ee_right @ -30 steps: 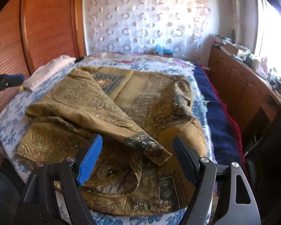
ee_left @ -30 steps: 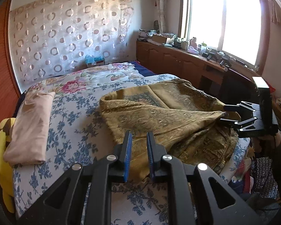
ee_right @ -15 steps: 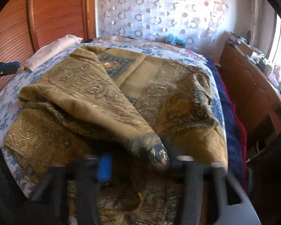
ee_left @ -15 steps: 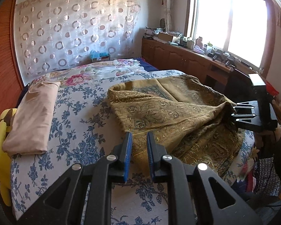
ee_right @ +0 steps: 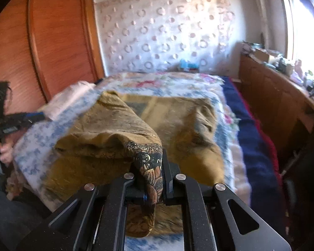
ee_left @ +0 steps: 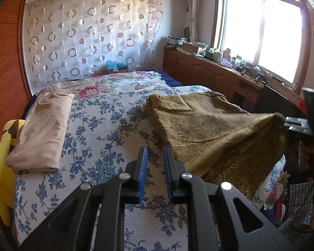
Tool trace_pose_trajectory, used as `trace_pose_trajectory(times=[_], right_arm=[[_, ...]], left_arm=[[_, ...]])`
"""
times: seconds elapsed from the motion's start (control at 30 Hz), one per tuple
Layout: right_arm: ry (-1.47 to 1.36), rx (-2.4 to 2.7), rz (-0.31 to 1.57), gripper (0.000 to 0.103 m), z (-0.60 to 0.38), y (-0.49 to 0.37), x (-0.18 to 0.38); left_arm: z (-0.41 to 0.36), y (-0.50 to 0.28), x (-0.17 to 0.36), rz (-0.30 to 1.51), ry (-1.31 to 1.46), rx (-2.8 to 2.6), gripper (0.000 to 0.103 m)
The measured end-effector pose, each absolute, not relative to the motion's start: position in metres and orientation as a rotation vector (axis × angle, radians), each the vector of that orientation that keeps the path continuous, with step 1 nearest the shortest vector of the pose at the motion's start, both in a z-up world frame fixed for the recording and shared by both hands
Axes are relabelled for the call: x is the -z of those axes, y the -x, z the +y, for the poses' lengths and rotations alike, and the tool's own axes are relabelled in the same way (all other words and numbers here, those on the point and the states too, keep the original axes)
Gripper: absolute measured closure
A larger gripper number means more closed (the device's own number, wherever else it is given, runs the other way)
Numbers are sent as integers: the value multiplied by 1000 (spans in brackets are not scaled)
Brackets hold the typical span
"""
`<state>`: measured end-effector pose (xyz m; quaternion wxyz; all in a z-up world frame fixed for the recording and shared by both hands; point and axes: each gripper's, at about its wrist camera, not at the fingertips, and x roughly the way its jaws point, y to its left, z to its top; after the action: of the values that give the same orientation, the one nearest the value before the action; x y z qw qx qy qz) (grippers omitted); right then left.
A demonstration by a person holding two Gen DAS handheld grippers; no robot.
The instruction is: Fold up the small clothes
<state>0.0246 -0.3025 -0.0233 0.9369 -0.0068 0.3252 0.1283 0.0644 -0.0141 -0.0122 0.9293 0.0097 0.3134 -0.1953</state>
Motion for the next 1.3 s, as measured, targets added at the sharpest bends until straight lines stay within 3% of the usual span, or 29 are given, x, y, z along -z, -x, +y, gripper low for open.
trace_pose_trajectory(times=[0.17, 0.23, 0.3, 0.33, 0.73, 1.07, 1.3], right_arm=[[83, -200, 768, 91, -303, -33, 53], [98, -191, 766, 82, -301, -32, 54], [98, -183, 740, 52, -301, -28, 49], [96, -183, 728, 49, -302, -27, 46], [134, -285, 636, 43, -270, -16, 15], [180, -443, 668, 35, -198, -44, 33], [262, -594, 714, 34, -131, -64, 48]], left_arm=[[-15, -63, 12, 636, -30, 388, 88], [-16, -62, 11, 635, -32, 390, 88], [-16, -61, 11, 633, -35, 389, 88], [-17, -61, 11, 631, -37, 389, 88], [-17, -58, 10, 626, -45, 386, 88], [-6, -55, 8, 621, -33, 365, 88], [8, -53, 9, 619, -14, 343, 88]])
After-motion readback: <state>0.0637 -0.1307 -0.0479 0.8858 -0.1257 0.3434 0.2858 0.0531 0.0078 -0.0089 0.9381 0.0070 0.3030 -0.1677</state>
